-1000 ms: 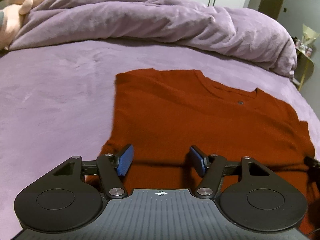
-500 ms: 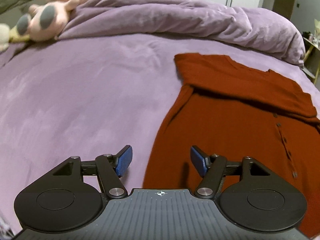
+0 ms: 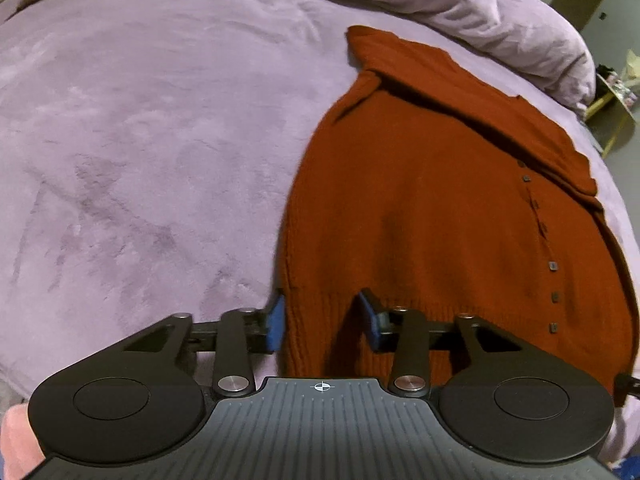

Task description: Fold small clothes

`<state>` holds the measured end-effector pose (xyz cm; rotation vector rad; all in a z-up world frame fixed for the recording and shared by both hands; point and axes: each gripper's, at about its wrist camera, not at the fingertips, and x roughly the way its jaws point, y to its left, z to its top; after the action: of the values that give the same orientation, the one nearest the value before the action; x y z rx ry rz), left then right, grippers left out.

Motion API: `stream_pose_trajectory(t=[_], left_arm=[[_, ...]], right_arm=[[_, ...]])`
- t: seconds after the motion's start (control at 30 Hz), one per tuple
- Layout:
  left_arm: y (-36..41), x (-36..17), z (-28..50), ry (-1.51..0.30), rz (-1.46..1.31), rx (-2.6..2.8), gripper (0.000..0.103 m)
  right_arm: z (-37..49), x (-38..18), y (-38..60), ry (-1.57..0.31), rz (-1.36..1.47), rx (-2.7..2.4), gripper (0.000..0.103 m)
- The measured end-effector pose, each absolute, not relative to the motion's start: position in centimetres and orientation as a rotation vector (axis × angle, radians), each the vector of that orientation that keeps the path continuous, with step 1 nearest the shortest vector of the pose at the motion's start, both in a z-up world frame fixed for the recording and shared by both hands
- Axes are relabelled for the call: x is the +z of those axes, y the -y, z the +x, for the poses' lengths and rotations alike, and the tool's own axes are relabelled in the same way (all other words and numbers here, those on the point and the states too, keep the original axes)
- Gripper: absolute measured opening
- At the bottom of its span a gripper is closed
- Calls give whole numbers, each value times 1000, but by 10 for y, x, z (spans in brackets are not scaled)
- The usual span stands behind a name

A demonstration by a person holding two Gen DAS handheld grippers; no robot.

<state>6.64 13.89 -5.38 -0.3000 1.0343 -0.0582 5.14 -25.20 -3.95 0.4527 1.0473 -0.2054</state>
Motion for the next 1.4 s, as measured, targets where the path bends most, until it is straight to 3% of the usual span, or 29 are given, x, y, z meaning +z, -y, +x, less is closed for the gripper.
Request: stream_pose_trajectory(t=[0.03,0.13,0.23,0.33,0.47,0.6,1.0,1.03,1.1,1.17,1.27,1.4], left_arm=[[-139,-54,67,-1036,-297,-78,17],[-142,-50,70,-1046,-288,-138,9],[-154,-35,78,-1046,-405,-211,9],[-161,-2,101,-933,-489,-252,8],[-152,22,150,-815,-462,-231,8],[-125,13,193,-779,-360,-177,8],[-128,-9,201,-762,-103,-190,41],[-123,-10,201,-769,-78,-218,42],[-111,-14,201,-777,-16,-273,51],[-100,-16,204,-762,52,-268,54],[-90,-19,210,-749,109,-303,58],[-83,-27,218,-823,104,-398,61]], right_arm=[[49,-43,254,-1054,492,-200,7],[45,-49,262,-1050,634,-158,5],[44,-52,286,-992,929,-63,5],[62,-43,299,-858,1087,6,5],[113,-28,305,-760,997,-1,5],[162,-31,302,-762,859,-89,5],[182,-18,293,-726,310,-78,21],[187,-20,290,-736,275,-68,24],[191,-22,282,-751,189,-40,49],[197,-25,274,-769,75,-59,59],[202,-30,269,-789,29,-44,58],[208,-35,266,-808,28,-40,37]])
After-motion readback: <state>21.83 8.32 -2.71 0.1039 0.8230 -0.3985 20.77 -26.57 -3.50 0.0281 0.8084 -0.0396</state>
